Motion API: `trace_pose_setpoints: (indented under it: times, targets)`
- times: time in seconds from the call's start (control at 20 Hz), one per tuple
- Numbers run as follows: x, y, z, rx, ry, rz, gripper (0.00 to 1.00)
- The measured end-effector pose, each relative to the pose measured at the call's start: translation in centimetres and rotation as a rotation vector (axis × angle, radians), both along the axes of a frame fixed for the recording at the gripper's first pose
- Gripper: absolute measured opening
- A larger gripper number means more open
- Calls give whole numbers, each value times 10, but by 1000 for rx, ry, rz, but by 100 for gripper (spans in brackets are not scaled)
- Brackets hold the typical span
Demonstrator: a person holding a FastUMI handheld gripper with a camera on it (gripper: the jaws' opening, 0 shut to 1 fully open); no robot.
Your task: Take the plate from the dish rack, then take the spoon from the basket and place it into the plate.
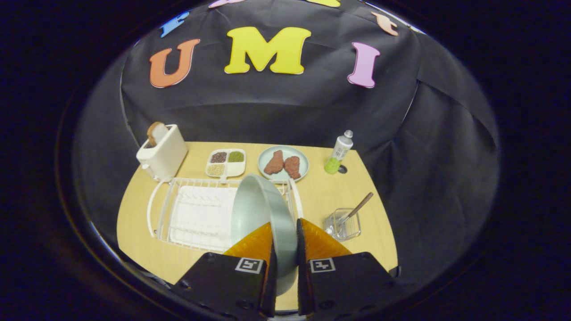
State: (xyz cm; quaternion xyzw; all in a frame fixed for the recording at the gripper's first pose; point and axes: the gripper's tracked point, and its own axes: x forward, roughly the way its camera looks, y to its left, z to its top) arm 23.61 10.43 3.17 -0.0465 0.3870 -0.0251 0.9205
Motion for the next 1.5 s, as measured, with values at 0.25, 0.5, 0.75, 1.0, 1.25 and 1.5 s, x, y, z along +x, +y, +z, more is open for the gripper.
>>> trace_pose_setpoints:
  times: [0.25, 0.5, 0.75, 1.0, 1.25, 1.5]
  targets:
    - [-69, -2, -64, 87, 18, 56, 24]
    - [-108, -10, -146, 236, 98, 82, 24]
    - [-95, -44, -186, 272, 100, 31, 24]
    - [-85, -52, -208, 351, 108, 41, 25]
    - [-83, -65, -222, 347, 103, 26, 31]
    - [-80, -86, -220, 293, 51, -3, 40]
